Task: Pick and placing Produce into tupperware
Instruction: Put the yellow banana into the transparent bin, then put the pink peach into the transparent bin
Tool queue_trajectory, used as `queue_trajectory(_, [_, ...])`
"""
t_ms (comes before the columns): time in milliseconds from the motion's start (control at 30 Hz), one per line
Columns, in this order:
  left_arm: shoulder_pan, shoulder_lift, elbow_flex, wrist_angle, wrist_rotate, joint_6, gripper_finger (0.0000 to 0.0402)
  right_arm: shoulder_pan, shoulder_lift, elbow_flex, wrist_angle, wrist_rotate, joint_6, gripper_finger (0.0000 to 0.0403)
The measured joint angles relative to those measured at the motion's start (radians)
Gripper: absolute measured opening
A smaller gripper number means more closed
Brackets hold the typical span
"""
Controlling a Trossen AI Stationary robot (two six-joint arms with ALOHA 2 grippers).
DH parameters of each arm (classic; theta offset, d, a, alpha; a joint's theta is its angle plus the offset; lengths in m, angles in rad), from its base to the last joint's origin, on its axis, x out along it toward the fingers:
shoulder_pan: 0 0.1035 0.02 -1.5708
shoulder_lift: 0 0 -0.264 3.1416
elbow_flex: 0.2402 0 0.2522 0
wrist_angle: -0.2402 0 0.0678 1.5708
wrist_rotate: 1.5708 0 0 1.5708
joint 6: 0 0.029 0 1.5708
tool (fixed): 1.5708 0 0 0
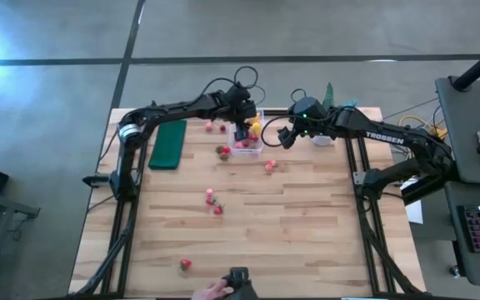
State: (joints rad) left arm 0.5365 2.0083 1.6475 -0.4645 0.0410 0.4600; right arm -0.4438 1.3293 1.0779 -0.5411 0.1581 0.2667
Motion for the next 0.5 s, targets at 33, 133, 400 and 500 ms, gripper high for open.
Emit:
queue_trajectory(33, [0.000, 0.000, -0.001, -0.004, -0.004, -0.013, 0.0188, 0.000, 0.000, 0.000, 0.000, 0.000, 0.002, 0.0298])
queue_trajectory(133, [0.000, -0.012, -0.002, -0.011, -0.027, -0.038, 0.0213, 0.004, 0.000, 0.000, -0.005, -0.004, -0.007, 0.0301])
queue_trajectory(400, [-0.001, -0.107, -0.014, -0.250, -0.098, -0.038, 0.0248, 0.070, 0.000, -0.047, -0.080, -0.085, -0.117, 0.0305])
queue_trajectory(500, [-0.005, -0.169, -0.044, -0.315, -0.095, -0.045, 0.0249, 0.099, 0.000, -0.113, -0.059, -0.107, -0.144, 0.0300])
